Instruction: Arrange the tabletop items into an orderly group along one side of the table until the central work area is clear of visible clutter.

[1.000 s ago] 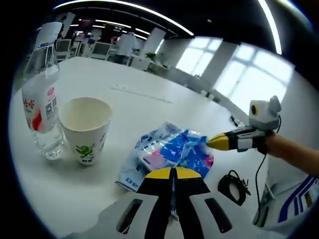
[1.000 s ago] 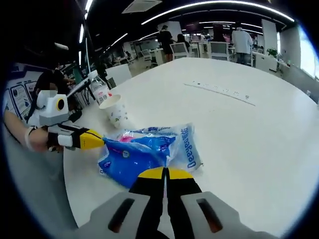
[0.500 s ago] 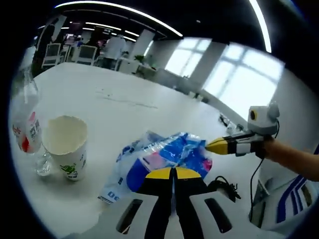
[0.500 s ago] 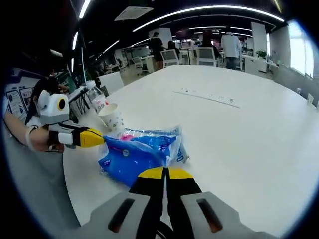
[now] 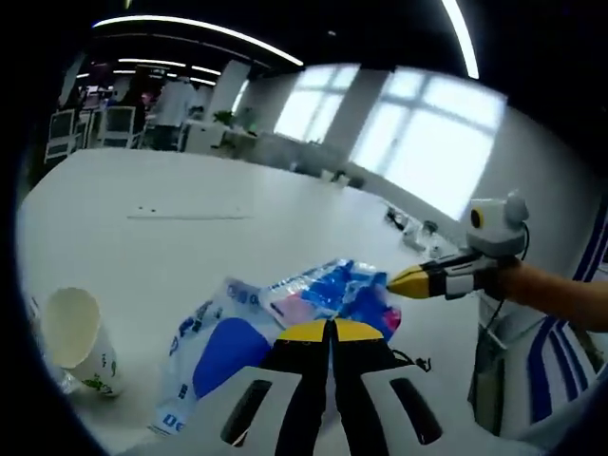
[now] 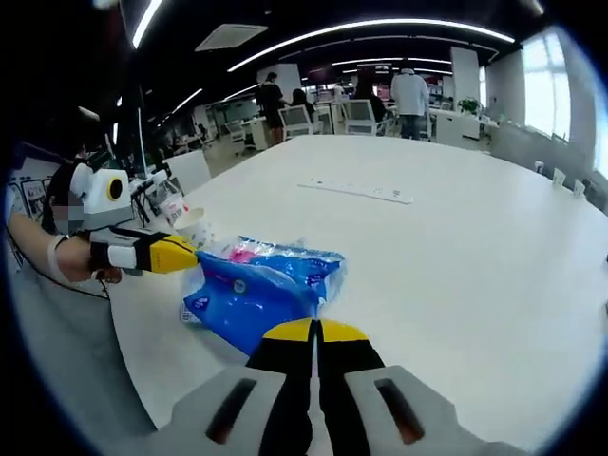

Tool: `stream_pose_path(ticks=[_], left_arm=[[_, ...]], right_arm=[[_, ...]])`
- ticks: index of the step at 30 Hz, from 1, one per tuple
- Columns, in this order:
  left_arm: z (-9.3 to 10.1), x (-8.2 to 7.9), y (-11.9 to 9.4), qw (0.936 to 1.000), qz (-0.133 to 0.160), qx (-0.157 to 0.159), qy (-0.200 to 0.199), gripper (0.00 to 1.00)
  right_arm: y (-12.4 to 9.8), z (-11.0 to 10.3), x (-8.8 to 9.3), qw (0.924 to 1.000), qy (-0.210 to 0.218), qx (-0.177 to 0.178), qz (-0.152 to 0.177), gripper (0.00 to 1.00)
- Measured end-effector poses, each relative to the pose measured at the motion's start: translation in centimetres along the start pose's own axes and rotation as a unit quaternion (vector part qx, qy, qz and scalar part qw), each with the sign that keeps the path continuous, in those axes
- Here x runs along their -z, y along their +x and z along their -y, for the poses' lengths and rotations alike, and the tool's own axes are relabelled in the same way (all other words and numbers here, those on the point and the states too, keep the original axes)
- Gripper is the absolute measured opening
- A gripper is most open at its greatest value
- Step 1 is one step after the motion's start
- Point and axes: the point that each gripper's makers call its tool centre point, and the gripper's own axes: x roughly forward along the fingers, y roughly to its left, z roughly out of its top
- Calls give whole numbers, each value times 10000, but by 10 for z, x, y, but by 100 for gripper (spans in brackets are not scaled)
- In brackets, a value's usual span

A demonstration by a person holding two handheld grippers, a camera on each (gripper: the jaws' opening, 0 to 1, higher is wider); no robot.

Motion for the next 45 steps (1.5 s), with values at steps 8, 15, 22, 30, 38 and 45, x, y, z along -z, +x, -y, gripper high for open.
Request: stream_pose_path(ticks=[8,15,22,30,38,45], left_arm=[[15,6,19,9997,-61,228,12,0],[22,6,31,9995,9,294,59,0],[22,9,44,9996,101,259,55,0],[20,19,60,9995,104,265,-99,0],[17,29,70,9996,39,213,-196,0],[11,37,78,9994,-12,127,-330,0]], right_arm=[[-20,17,6,9996,108,236,60,0],[-28,28,10,9988,211,411,154,0],[-31,37,16,9977,316,553,237,0],[-26,51,31,9963,409,691,309,0],[-21,54,41,9955,538,733,278,0],[-15,56,49,9949,633,746,252,0]])
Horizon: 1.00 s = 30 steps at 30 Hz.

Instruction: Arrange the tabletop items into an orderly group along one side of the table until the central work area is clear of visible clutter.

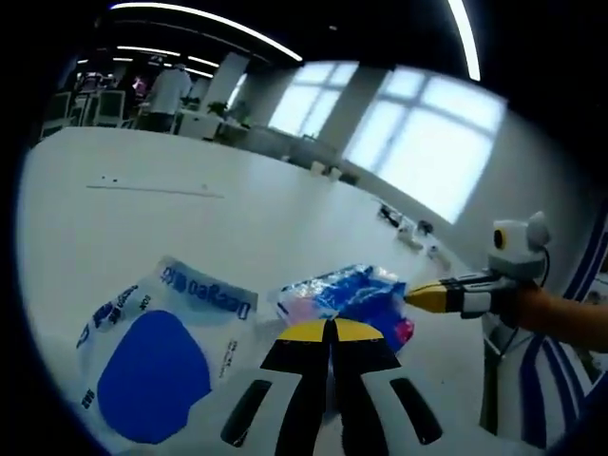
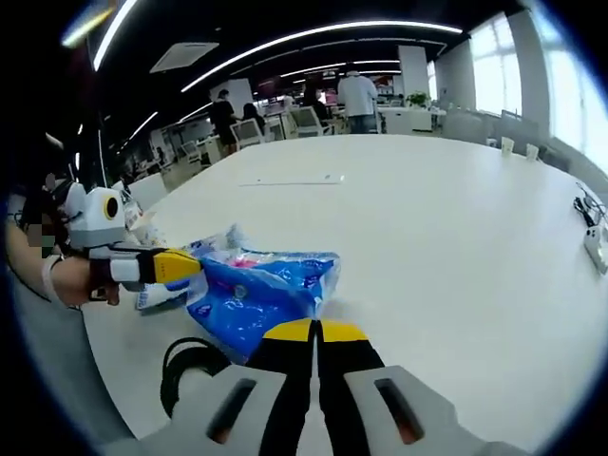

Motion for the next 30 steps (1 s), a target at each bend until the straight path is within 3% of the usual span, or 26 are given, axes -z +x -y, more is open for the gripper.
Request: stream_pose_path(ticks=[30], left_arm=[[-9,17,12,9996,-160,-123,-203,0]], right_arm=[[9,3,20,9997,105,-106,-215,0]])
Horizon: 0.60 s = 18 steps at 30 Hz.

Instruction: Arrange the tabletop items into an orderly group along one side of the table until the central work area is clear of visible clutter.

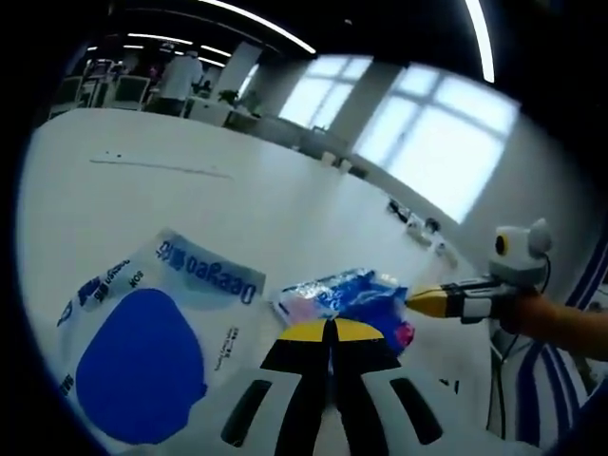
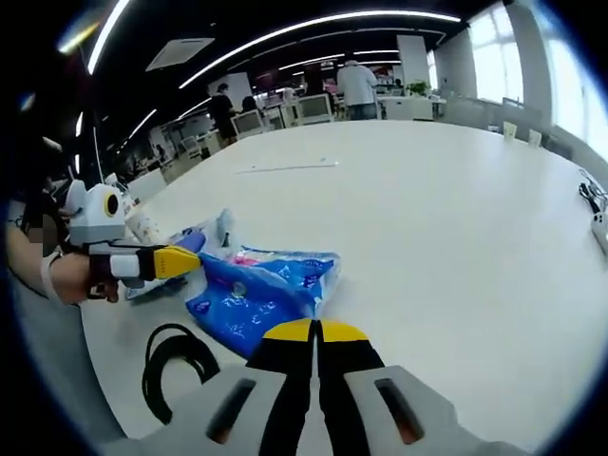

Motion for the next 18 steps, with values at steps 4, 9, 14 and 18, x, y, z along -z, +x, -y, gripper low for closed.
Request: stream_pose_path(ticks=[4,9,14,18], left_arm=[[1,2,1,10000,-23,12,-29,0],[1,3,2,10000,-29,21,-64,0],[0,4,3,9999,-42,26,-112,0],[0,4,3,9999,-37,24,-144,0]], right_arm=[[0,0,2,10000,-3,13,-19,0],[0,1,3,10000,12,31,-25,0],[4,8,2,10000,12,30,-46,0],[5,11,3,10000,21,41,-44,0]])
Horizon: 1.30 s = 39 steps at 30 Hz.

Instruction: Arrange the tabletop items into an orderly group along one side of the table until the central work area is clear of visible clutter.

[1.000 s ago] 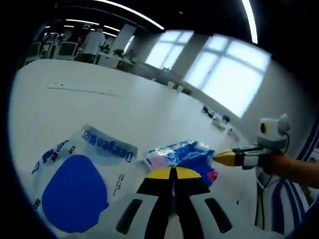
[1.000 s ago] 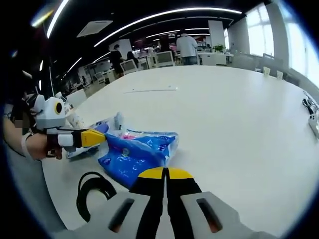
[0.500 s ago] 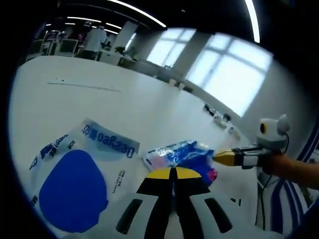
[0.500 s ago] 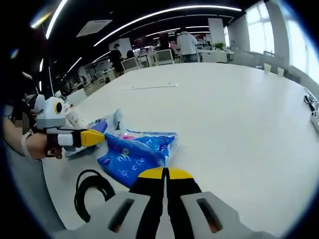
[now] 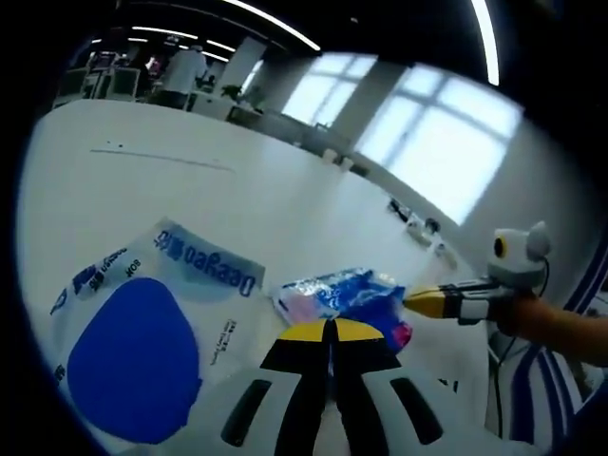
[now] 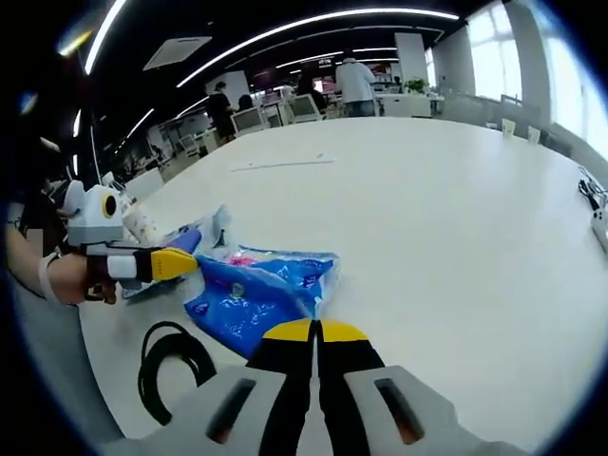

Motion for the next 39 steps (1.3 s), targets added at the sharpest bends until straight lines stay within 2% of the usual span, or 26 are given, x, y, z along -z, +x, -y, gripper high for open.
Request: stream_pose_path(ticks=[18,22,27,35,39], left_arm=[[4,3,2,9998,27,123,-171,0],[5,4,1,9997,49,137,-200,5],[8,1,0,9996,144,204,-153,14],[12,-8,-5,9991,314,269,5,21],[14,-13,-10,9989,371,287,74,25]], right_arm=[[4,12,1,10000,-15,-10,1,0],[5,16,2,9999,-156,24,-3,0],[5,16,1,9998,-208,45,32,6],[3,19,1,9995,-281,94,91,14],[0,22,-1,9993,-320,164,138,23]])
